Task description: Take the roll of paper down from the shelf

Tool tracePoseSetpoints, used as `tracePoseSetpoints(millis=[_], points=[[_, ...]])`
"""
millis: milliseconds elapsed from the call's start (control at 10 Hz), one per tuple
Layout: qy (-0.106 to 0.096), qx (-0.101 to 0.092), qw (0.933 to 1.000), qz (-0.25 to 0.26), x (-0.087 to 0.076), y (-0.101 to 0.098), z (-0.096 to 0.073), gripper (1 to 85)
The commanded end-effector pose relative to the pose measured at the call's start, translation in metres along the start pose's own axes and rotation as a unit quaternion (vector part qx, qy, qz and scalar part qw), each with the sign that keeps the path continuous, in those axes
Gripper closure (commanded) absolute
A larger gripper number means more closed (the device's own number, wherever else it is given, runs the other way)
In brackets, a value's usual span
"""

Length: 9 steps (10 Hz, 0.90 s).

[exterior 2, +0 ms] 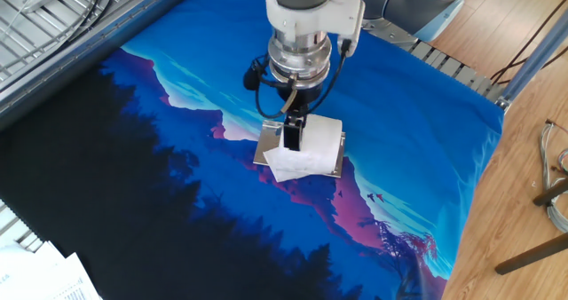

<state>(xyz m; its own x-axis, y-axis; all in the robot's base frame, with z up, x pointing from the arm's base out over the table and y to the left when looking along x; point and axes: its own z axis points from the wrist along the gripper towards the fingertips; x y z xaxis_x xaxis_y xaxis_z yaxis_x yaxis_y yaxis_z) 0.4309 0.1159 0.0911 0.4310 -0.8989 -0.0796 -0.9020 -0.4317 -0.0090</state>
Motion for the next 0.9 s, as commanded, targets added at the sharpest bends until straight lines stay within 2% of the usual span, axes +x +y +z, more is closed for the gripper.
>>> tracePoseSetpoints(millis=[0, 200, 400, 500, 600, 800], points=[[-0.026, -0.049, 0.9984, 0.001, -0.013, 0.02, 0.007, 0.7], [-0.021, -0.05, 0.9985, -0.002, -0.013, 0.021, 0.009, 0.7], [-0.019, -0.038, 0.9991, -0.003, -0.013, 0.015, 0.01, 0.7], [-0.016, -0.02, 0.9996, -0.01, -0.012, 0.006, 0.011, 0.7], [-0.012, -0.01, 0.9998, -0.014, -0.01, 0.001, 0.011, 0.7], [-0.004, 0.001, 0.9998, -0.02, -0.008, -0.005, 0.013, 0.7]])
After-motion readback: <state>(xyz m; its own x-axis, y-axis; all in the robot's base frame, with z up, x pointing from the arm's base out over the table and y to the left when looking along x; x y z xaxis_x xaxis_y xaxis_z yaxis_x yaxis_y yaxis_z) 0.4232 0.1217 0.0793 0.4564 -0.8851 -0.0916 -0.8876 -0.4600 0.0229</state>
